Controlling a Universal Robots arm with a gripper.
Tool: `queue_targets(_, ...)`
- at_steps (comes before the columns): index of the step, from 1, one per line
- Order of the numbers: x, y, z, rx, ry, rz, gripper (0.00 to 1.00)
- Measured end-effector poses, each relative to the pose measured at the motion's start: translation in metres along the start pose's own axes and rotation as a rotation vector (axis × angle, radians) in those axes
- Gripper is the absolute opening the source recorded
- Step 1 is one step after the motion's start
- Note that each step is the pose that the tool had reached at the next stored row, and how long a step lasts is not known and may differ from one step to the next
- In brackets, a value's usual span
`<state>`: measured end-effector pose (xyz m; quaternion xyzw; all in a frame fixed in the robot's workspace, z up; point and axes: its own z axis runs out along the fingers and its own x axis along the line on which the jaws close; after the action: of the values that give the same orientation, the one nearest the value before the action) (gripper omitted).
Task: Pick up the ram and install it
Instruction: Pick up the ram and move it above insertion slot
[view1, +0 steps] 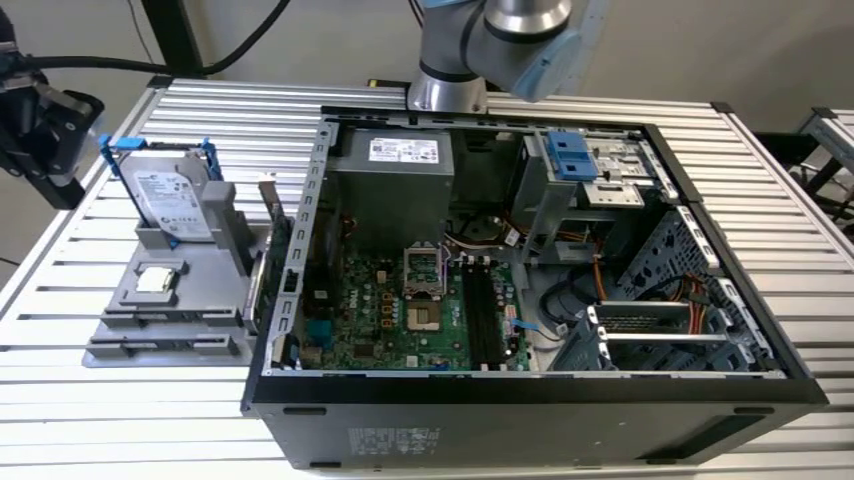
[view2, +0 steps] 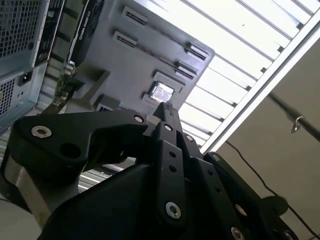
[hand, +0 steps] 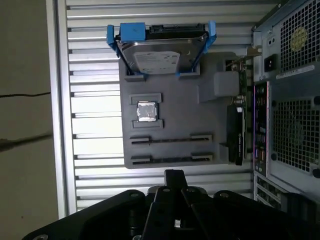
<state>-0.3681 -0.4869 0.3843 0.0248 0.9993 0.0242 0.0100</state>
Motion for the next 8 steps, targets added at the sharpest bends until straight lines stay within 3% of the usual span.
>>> queue_targets(3, -0.0007, -0.0093, 0.0003, 0.0, 0.0001, 0.001, 0.0)
queue_targets(8, -0.0009, -0.0097, 0.0003, 0.0014, 0.0005, 0.001, 0.0)
